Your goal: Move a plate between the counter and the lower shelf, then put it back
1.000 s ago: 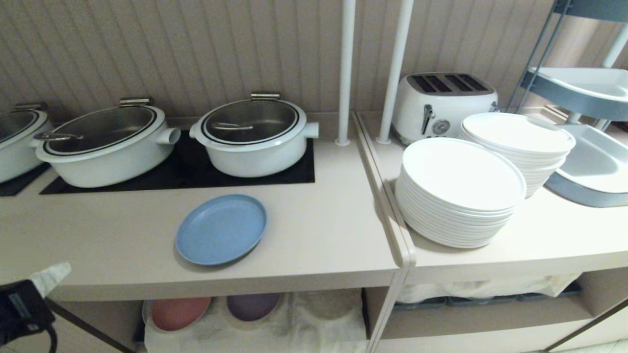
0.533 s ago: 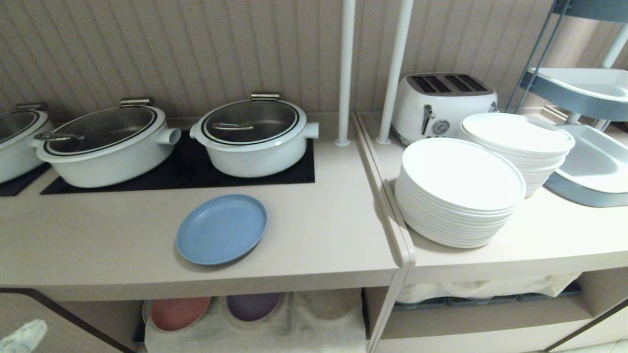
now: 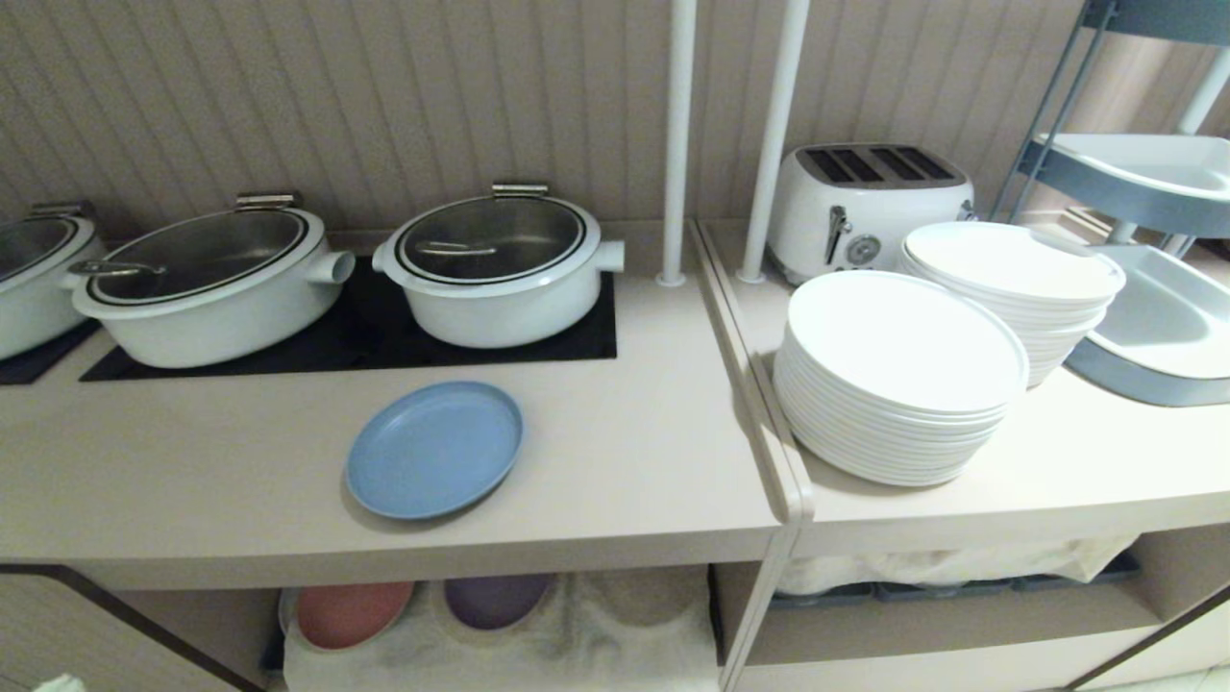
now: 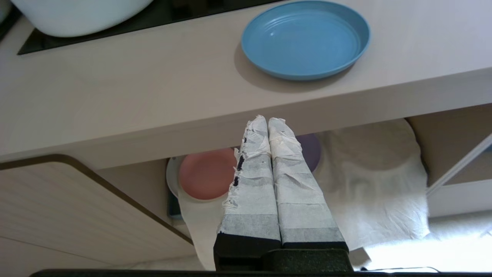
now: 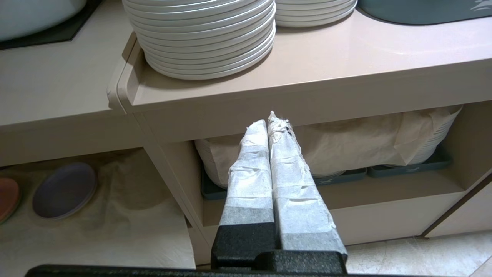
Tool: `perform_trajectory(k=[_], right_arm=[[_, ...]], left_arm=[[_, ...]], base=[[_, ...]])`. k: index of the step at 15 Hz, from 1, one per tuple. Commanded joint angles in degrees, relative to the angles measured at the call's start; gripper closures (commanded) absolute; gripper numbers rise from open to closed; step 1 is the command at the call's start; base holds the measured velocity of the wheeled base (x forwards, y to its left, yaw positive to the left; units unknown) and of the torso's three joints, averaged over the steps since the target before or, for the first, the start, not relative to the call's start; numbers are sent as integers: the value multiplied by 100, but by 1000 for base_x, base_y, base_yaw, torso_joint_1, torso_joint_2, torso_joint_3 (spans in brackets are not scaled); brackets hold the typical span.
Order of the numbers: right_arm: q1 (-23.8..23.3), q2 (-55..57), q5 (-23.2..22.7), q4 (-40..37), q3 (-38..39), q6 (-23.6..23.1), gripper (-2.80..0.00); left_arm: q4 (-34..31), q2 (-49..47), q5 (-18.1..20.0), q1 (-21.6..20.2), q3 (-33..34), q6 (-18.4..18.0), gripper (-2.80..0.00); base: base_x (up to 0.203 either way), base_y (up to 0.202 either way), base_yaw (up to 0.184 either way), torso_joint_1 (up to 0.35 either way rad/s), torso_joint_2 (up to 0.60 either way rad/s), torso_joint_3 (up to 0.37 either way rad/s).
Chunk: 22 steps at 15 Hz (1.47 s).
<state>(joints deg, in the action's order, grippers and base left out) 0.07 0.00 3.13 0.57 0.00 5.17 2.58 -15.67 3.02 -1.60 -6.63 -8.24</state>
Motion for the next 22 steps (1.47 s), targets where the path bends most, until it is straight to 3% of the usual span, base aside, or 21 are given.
perform_trajectory(k=[1, 6, 10, 11, 14, 18, 22], right_arm=[[1, 0, 3, 4, 0, 2, 0], [1, 0, 3, 4, 0, 2, 0], [1, 0, 3, 4, 0, 2, 0], [1, 0, 3, 4, 0, 2, 0], [1, 0, 3, 4, 0, 2, 0], [1, 7, 3, 4, 0, 2, 0], [1, 0, 3, 4, 0, 2, 0]], left_arm=[[29, 371, -1, 15, 112, 4, 0], [-478, 1516, 0, 140, 186, -7, 0], [-432, 1567, -27, 160, 540, -48, 0], [-135, 1567, -37, 160, 639, -6, 0], [-205, 1567, -38, 160, 663, 124, 0], [-266, 1567, -125, 160, 663, 654, 0], [-285, 1567, -135, 160, 663, 648, 0]], base=[[0, 0, 0, 0, 0, 0], [0, 0, 0, 0, 0, 0], [0, 0, 0, 0, 0, 0], [0, 0, 0, 0, 0, 0], [0, 0, 0, 0, 0, 0], [0, 0, 0, 0, 0, 0], [0, 0, 0, 0, 0, 0]])
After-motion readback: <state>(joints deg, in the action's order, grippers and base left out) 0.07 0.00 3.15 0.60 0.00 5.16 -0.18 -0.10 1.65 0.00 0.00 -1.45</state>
